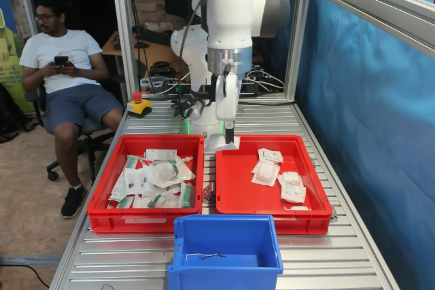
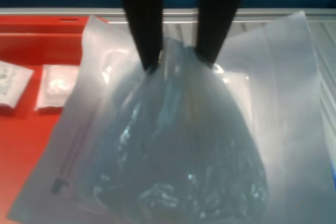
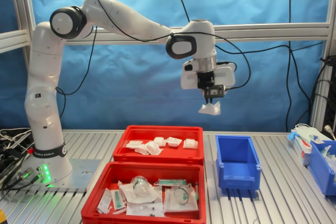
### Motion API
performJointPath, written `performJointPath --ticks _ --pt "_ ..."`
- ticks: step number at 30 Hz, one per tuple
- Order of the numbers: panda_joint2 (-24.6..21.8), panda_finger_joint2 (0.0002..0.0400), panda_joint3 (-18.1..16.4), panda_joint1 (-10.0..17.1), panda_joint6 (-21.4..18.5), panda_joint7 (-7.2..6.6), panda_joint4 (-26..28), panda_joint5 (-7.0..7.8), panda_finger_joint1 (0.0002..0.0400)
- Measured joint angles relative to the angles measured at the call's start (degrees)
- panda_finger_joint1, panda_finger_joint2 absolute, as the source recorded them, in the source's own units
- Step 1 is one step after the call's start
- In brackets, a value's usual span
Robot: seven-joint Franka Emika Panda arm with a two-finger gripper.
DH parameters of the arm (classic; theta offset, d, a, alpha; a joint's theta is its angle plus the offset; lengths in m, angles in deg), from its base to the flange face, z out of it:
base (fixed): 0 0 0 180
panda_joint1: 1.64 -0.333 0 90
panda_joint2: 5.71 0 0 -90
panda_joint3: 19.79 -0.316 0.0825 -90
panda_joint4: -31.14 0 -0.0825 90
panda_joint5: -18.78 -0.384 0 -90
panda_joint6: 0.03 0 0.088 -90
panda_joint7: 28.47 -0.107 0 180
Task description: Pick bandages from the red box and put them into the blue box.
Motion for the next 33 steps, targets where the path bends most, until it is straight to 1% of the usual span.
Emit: performJointPath --ticks 8,10,15,24,27,33 --pt "5.53 0.0037 1.15 1.0 -0.21 0.0 6.65 -2.09 0.0037" --pt "8.63 0.0037 1.4 1.56 -0.29 0.0 9.64 -2.74 0.0037" --pt "14.18 0.0037 1.53 2.53 -0.4 0.0 14.62 -3.95 0.0037" --pt "21.32 0.0037 1.58 3.63 -0.45 0.0 20.72 -4.51 0.0037" --pt "22.67 0.0037 1.59 3.82 -0.31 0.0 21.73 -4.56 0.0037" --pt "23.69 0.0037 1.62 3.94 -0.05 0.0 22.78 -4.64 0.0037"
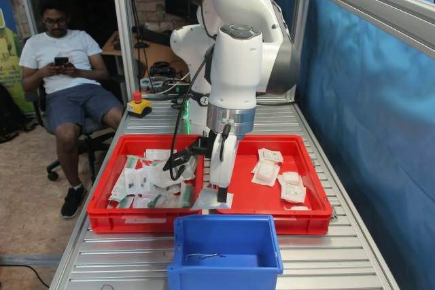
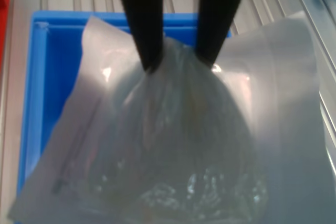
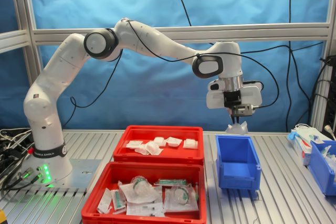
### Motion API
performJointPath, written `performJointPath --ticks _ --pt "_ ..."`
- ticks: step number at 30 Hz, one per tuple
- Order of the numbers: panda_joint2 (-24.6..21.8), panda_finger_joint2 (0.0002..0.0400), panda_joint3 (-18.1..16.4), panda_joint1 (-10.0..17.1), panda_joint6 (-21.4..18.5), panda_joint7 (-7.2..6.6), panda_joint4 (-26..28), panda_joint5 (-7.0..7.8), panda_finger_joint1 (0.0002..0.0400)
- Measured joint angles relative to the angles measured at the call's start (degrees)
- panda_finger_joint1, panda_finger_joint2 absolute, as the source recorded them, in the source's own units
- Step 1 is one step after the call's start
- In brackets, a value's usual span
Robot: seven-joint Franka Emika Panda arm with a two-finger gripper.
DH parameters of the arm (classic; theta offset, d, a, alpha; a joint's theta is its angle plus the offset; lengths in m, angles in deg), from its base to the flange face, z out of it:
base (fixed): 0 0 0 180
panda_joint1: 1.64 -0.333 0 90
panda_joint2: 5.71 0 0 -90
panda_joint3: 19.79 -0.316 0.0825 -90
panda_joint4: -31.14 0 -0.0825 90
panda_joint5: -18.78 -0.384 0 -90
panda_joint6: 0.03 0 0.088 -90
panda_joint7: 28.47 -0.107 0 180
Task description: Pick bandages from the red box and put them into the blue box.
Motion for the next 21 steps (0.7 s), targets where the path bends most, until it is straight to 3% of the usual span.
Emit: performJointPath --ticks 21 --pt "0.12 0.0037 0.46 0.0 0.24 0.0 1.28 -0.15 0.0037"
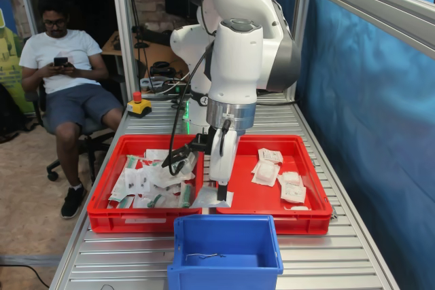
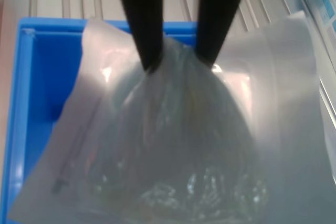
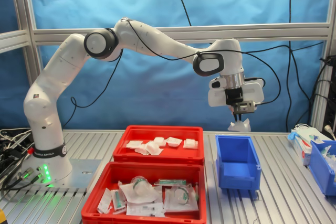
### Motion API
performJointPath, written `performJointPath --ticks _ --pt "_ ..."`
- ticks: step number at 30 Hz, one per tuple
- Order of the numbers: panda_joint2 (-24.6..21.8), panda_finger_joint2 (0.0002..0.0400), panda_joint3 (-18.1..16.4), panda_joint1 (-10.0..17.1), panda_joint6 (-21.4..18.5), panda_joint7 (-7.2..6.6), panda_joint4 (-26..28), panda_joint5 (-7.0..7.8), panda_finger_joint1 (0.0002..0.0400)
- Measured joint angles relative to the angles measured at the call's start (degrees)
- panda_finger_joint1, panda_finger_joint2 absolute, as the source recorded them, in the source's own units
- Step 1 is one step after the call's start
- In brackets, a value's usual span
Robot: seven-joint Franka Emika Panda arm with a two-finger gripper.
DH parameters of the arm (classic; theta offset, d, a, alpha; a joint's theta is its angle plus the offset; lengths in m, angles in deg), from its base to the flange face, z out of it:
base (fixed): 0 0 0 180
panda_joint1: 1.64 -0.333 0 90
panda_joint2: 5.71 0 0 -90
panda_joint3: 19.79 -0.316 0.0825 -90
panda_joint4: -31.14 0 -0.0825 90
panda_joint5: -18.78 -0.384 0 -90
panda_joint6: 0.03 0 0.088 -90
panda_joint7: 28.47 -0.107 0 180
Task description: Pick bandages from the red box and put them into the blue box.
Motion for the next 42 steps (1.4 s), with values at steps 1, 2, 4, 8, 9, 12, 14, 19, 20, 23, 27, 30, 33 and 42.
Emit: performJointPath --ticks 1,2,4,8,9,12,14,19,20,23,27,30,33,42 --pt "0.0 0.0037 0.05 0.0 0.0 0.0 0.01 0.0 0.0037" --pt "0.0 0.0037 0.1 0.0 0.01 0.0 0.02 0.0 0.0037" --pt "0.0 0.0037 0.19 0.0 0.01 0.0 0.04 -0.01 0.0037" --pt "0.0 0.0037 0.4 0.0 0.01 0.0 0.08 -0.01 0.0037" --pt "0.0 0.0037 0.44 0.0 0.01 0.0 0.09 -0.01 0.0037" --pt "0.0 0.0037 0.56 0.0 0.02 0.0 0.12 -0.01 0.0037" --pt "0.0 0.0037 0.62 0.0 0.02 0.0 0.13 -0.01 0.0037" --pt "0.0 0.0037 0.68 0.0 0.06 0.0 0.21 -0.01 0.0037" --pt "0.0 0.0037 0.7 0.0 0.08 0.0 0.23 -0.01 0.0037" --pt "0.0 0.0049 0.71 0.0 0.11 0.0 0.25 -0.01 0.0049" --pt "0.0 0.0098 0.72 0.0 0.15 0.0 0.26 -0.01 0.0098" --pt "0.0 0.0147 0.72 0.0 0.17 0.0 0.26 -0.01 0.0147" --pt "0.0 0.0147 0.72 0.0 0.2 0.0 0.26 -0.01 0.0147" --pt "0.0 0.0248 0.72 0.0 0.22 0.0 0.26 -0.01 0.0248"
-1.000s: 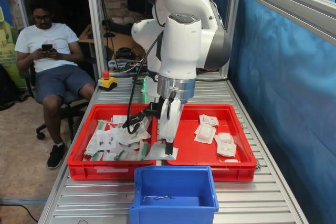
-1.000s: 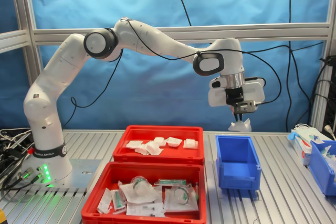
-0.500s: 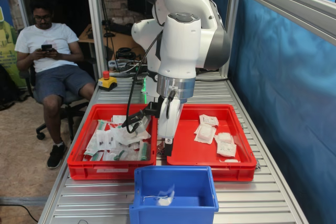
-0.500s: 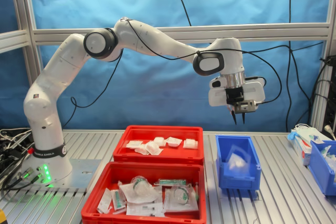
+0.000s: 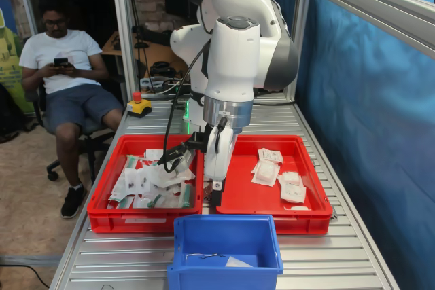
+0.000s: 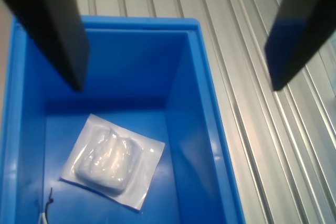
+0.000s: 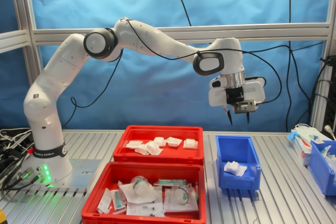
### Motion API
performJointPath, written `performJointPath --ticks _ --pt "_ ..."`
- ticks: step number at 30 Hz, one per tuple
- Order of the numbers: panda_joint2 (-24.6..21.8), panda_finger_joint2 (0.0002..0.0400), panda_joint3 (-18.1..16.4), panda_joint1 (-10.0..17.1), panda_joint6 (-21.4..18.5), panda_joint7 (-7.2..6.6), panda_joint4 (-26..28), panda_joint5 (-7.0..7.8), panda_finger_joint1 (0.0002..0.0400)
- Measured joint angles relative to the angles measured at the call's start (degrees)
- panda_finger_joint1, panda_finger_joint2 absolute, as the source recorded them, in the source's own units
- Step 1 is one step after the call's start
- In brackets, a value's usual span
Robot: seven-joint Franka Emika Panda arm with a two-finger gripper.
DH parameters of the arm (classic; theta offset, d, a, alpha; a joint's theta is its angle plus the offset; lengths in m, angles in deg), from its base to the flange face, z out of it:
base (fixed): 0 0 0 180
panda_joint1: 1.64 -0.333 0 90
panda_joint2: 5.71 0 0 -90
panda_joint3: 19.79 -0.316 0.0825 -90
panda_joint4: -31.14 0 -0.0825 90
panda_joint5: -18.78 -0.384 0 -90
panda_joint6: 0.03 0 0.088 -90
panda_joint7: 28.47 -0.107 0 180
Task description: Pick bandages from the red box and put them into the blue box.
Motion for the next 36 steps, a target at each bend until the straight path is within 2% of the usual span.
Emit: performJointPath --ticks 1,6,7,10,11,28,36 --pt "0.0 0.0298 0.0 0.0 0.0 0.0 0.0 0.0 0.0298" --pt "0.0 0.0298 0.0 0.0 0.0 0.0 0.0 0.0 0.0298" --pt "0.0 0.0348 0.0 0.0 0.0 0.0 0.0 0.0 0.0348" --pt "0.0 0.0348 0.0 0.0 0.0 0.0 0.0 0.0 0.0348" --pt "0.0 0.0388 0.0 0.0 0.0 0.0 0.0 0.0 0.0388" --pt "-0.19 0.04 -0.03 0.0 0.0 0.0 0.0 0.0 0.04" --pt "-1.76 0.04 -0.81 0.02 0.0 0.0 0.0 0.0 0.04"
